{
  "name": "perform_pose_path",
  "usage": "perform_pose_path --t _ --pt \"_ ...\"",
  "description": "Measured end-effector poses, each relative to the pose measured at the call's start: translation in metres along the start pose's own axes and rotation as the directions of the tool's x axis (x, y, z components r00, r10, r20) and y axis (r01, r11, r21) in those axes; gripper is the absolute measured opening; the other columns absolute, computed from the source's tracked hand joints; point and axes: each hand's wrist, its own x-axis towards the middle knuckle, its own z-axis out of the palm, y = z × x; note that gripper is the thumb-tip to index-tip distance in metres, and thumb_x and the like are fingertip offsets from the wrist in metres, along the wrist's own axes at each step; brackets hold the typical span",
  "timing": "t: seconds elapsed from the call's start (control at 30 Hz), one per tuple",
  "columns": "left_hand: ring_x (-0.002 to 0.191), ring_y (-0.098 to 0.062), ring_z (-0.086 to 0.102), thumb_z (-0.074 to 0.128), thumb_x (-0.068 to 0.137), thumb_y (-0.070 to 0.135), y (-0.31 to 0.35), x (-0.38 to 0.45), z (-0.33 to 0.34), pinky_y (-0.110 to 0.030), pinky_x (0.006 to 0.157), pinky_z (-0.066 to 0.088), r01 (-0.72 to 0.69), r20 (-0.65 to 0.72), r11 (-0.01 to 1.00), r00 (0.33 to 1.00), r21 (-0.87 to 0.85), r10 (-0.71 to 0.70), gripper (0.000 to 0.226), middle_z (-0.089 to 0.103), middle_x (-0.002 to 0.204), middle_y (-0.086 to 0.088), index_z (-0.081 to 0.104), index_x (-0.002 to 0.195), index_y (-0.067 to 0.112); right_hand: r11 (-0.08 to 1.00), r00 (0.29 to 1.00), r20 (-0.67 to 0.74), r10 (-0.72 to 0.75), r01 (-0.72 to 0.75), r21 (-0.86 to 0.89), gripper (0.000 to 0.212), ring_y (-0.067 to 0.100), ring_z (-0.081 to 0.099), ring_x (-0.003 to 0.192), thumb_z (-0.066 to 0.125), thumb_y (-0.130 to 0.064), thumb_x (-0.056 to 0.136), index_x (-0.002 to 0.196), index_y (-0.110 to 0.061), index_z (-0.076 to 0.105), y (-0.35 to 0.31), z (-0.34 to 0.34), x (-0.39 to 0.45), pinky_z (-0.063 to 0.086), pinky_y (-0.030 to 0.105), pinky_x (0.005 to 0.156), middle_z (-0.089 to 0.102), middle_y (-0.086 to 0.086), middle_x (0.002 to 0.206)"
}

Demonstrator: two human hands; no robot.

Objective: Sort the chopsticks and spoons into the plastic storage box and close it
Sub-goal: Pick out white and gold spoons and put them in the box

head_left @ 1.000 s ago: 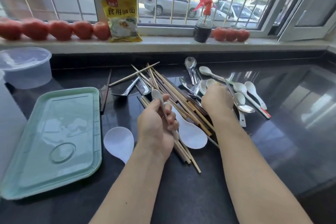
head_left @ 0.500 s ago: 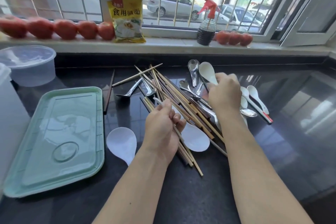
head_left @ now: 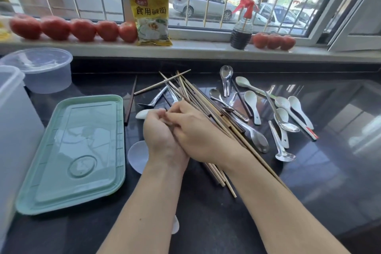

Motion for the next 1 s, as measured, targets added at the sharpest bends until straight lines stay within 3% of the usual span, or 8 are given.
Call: perform_pose_path --t 0.07,0.13,0.2,0.27,0.37,0.47,0.67,1.0 --pt "0.083 -0.028 0.068 0.050 0.095 0.022 0.001 0.003 0.001 -0.039 0.086 0.059 -0.047 -0.088 0.999 0.995 0.016 0.048 0.019 0.062 0.088 -0.011 0.061 0.093 0.007 0.998 0.999 0.038 -0.012 0.010 0.062 0.022 0.011 0.059 0.100 0.054 -0.019 0.100 0.105 -0.014 0.075 -0.004 -0.011 -0.004 0.047 0.026 0.092 0.063 -0.002 0.108" --pt "0.063 -0.017 0.063 0.050 0.104 0.018 0.002 0.004 0.007 -0.033 0.070 0.058 -0.088 -0.143 0.996 0.986 0.004 0.088 0.013 0.059 0.073 -0.002 0.060 0.102 0.009 0.987 0.980 -0.169 0.104 -0.081 0.142 0.020 0.010 0.065 0.085 0.061 -0.024 0.096 0.094 -0.018 0.080 0.010 -0.032 -0.003 0.052 0.028 0.080 0.072 0.002 0.090" --pt "0.055 -0.012 0.052 0.048 0.106 0.016 0.000 0.001 0.011 -0.031 0.066 0.052 -0.082 -0.148 0.997 0.985 0.012 0.083 0.012 0.051 0.063 0.003 0.058 0.111 0.011 0.938 0.805 -0.510 0.302 -0.347 0.007 0.020 0.015 0.065 0.083 0.058 -0.021 0.097 0.096 -0.014 0.077 0.048 -0.056 0.005 0.052 0.034 0.074 0.071 0.005 0.086" --pt "0.049 -0.010 0.040 0.045 0.107 0.014 -0.003 -0.003 0.013 -0.025 0.054 0.042 -0.045 -0.099 0.999 0.994 0.014 0.046 0.015 0.041 0.060 0.004 0.055 0.117 0.010 0.751 0.656 -0.631 0.413 -0.637 -0.170 0.019 0.030 0.064 0.096 0.057 -0.017 0.094 0.105 -0.011 0.071 0.095 -0.069 0.007 0.054 0.040 0.081 0.067 0.011 0.104" --pt "0.047 -0.010 0.029 0.044 0.104 0.010 -0.007 -0.010 0.015 -0.022 0.044 0.029 0.018 -0.062 0.998 0.998 0.059 -0.014 0.029 0.033 0.060 0.004 0.054 0.131 0.006 0.561 0.614 -0.595 0.519 -0.769 -0.306 0.011 0.038 0.060 0.099 0.059 -0.028 0.091 0.096 -0.019 0.062 0.143 -0.062 0.008 0.043 0.041 0.078 0.066 0.011 0.103" --pt "0.049 -0.009 0.026 0.042 0.101 0.011 -0.009 -0.013 0.015 -0.022 0.043 0.026 0.043 -0.057 0.992 0.998 0.121 -0.037 0.039 0.031 0.060 0.004 0.053 0.138 0.007 0.524 0.618 -0.602 0.506 -0.774 -0.355 0.014 0.039 0.056 0.103 0.056 -0.035 0.095 0.089 -0.024 0.052 0.149 -0.059 0.011 0.033 0.041 0.074 0.066 0.014 0.105" --pt "0.048 -0.008 0.024 0.045 0.103 0.027 -0.009 -0.016 0.014 -0.020 0.040 0.022 0.075 -0.068 0.986 0.996 0.148 -0.066 0.036 0.031 0.060 0.005 0.058 0.131 0.008 0.428 0.553 -0.587 0.592 -0.832 -0.353 0.030 0.036 0.049 0.121 0.054 -0.013 0.093 0.121 -0.003 0.060 0.145 -0.069 0.002 0.039 0.039 0.100 0.060 0.021 0.126" --pt "0.049 -0.008 0.035 0.047 0.107 0.034 -0.012 -0.018 0.013 -0.021 0.045 0.033 0.078 -0.048 0.984 0.996 0.162 -0.071 0.035 0.042 0.064 0.004 0.058 0.133 0.014 0.485 0.508 -0.574 0.642 -0.849 -0.210 0.031 0.039 0.053 0.119 0.056 -0.006 0.090 0.121 0.000 0.061 0.143 -0.070 -0.002 0.048 0.043 0.093 0.058 0.023 0.127"
